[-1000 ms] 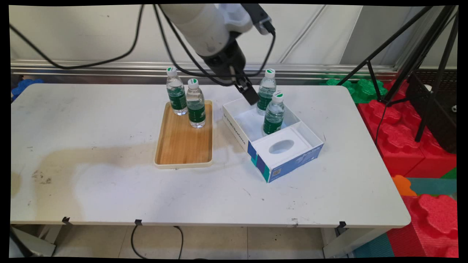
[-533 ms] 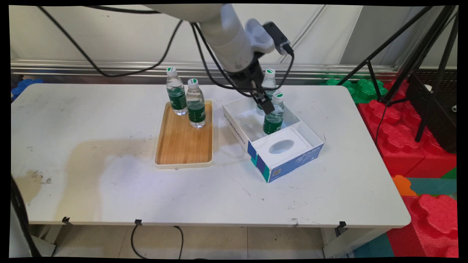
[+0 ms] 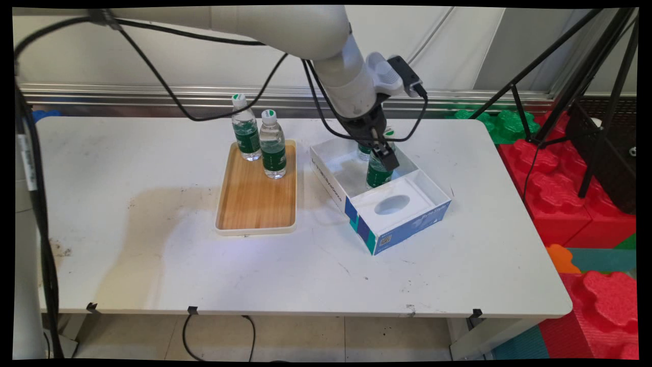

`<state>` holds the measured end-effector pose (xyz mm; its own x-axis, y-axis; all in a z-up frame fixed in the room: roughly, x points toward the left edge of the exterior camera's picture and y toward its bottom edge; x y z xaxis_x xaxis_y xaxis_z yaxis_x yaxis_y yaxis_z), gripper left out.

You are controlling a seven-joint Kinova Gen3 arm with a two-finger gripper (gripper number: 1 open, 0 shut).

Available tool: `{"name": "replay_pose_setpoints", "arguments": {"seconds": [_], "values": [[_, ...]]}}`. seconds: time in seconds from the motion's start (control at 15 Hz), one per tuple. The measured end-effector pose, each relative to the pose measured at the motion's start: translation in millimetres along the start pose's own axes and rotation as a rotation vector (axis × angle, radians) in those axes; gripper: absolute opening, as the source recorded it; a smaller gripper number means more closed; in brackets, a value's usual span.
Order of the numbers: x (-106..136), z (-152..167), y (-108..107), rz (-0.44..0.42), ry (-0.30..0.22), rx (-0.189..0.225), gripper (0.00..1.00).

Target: Pick up the green bottle from the white box, then place the picked object on the tray

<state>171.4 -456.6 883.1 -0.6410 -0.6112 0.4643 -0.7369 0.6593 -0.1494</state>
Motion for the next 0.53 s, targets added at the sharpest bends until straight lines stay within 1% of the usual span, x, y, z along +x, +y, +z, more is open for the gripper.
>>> {"name": "replay_pose_setpoints", "arguments": {"seconds": [0.27, 0.33, 0.53], "values": [[5.5, 18.8, 1.2, -0.008, 0.008, -0.010, 1.00], [6.2, 21.7, 1.4, -0.011, 0.010, -0.012, 0.00], [7.9, 26.8, 1.4, -0.024, 0.022, -0.009, 0.00]]}}
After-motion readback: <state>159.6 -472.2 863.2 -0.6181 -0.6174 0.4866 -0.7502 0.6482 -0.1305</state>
